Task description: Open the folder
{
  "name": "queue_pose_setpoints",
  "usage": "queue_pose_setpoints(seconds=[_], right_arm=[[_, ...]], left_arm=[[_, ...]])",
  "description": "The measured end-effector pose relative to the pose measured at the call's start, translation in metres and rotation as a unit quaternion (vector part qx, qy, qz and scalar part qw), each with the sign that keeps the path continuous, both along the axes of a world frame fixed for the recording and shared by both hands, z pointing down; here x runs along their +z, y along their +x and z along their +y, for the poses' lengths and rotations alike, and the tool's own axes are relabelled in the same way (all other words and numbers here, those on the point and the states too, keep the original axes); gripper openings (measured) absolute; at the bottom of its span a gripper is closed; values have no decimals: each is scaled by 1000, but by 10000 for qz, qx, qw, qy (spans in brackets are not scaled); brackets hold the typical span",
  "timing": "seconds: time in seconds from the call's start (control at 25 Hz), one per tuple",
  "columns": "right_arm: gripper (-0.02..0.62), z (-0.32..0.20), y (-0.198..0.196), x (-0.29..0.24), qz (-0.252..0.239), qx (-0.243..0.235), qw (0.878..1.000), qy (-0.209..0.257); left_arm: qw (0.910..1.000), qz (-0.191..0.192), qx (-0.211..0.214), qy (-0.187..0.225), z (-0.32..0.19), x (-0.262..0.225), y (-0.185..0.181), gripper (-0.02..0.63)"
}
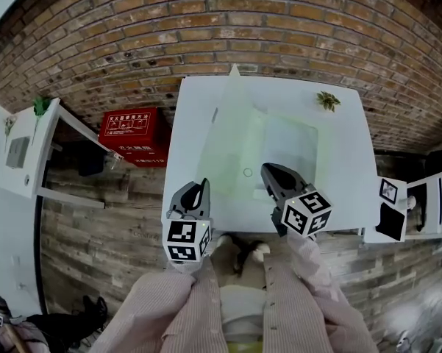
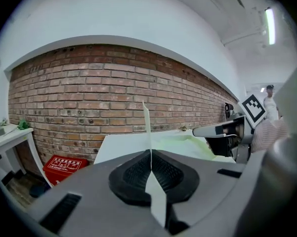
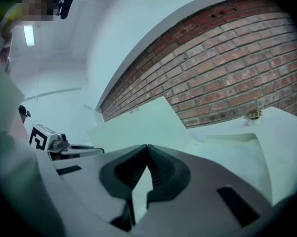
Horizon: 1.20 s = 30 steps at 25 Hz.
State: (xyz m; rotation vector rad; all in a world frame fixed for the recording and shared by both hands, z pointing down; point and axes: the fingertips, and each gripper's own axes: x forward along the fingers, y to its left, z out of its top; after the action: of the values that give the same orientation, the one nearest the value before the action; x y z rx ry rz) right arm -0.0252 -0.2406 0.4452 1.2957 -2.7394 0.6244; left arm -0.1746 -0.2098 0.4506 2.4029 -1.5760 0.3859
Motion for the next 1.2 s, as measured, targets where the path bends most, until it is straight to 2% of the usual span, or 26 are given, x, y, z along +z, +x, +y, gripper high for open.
queue_pose_setpoints(seconds=[0.44, 0.68, 1.0, 1.2], right_arm=[[5, 7, -35, 12, -131, 290, 9994, -141], [5, 11, -57, 20, -131, 192, 9995, -209], [5, 7, -70, 27, -254, 56, 9990, -372], [5, 11, -81, 34, -306, -199, 9980, -516]], left_arm=[[9982, 261, -233, -477, -13, 26, -36, 5], [9944, 517, -547, -737, -19, 42, -52, 11], [9832, 782, -1241, -1084, -25, 64, -69, 26], [9741, 857, -1694, -1228, -27, 75, -79, 39]])
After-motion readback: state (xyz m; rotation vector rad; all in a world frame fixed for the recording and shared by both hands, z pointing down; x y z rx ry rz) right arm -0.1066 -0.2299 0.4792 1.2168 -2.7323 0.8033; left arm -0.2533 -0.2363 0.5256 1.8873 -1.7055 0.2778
